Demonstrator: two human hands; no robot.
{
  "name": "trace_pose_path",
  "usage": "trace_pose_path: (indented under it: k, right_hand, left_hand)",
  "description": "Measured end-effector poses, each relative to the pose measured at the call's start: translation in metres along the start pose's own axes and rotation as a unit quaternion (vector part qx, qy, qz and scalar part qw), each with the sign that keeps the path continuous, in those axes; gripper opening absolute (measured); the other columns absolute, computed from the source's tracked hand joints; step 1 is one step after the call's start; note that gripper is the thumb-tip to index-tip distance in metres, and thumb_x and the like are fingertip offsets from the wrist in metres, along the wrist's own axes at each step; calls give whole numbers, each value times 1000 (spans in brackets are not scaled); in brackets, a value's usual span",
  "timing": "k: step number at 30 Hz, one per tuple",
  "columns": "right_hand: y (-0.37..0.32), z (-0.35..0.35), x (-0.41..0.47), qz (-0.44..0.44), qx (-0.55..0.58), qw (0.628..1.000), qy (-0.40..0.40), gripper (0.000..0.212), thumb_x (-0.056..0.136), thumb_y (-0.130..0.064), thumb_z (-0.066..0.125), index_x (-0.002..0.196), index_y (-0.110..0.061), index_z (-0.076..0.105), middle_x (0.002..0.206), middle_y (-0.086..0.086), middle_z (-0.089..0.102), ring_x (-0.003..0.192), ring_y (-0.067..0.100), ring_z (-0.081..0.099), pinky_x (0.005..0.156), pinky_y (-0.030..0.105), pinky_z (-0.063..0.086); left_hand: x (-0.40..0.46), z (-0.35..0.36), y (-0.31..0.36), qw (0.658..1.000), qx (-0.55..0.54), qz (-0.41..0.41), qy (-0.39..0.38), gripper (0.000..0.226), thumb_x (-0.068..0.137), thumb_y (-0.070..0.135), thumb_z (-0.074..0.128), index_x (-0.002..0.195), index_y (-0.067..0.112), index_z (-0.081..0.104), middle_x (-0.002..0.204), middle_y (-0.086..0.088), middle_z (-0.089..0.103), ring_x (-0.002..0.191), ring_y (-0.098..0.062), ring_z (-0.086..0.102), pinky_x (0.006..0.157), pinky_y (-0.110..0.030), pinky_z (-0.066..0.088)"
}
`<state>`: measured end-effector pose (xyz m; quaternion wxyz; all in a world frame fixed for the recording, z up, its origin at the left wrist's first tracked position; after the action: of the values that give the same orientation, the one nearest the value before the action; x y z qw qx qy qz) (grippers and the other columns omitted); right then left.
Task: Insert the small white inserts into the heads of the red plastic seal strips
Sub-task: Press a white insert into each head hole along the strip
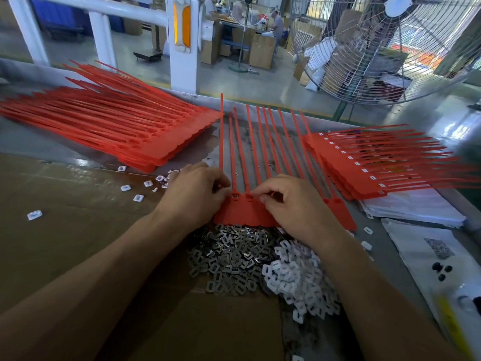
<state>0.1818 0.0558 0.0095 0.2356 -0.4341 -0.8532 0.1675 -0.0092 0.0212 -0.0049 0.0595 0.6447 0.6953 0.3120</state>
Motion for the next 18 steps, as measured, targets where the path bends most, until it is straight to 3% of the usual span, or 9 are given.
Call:
trace_pose_path:
  k: [8,14,18]
  right_hand:
    - [-1,3,0,-3,9,1000,8,21,99,-20,66,112,-32,79,104,-14,67,97,4,63,89,28,53]
    - [-4,7,2,-11,-40,999,-30,22,101,-22,64,114,-33,78,109,-13,62,102,5,59,92,27,50]
    - [-3,3,-2,-4,-6,1000,-9,23,100,-20,65,117,-32,77,106,-14,64,100,2,61,91,27,52]
  left_hand:
    - [0,0,1,1000,10,2,-4,17,92,43,66,105,35,72,102,8,60,106,-17,55,100,-43,36]
    - [0,0,1,1000,7,3,-4,16,92,43,66,105,35,72,103,8,60,106,-17,55,100,-43,36]
    - [-1,-1,0,1000,3,4,-4,15,91,44,67,103,35,71,101,8,60,105,-17,55,99,-43,37]
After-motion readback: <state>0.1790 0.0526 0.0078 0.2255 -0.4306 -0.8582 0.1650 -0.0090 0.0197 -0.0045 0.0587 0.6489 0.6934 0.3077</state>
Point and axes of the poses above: each hand's wrist, its own x-axis towards the middle knuckle, its own z-axis out of the palm, y = z × x, the point moved 5 cm from there along x, towards the middle knuckle
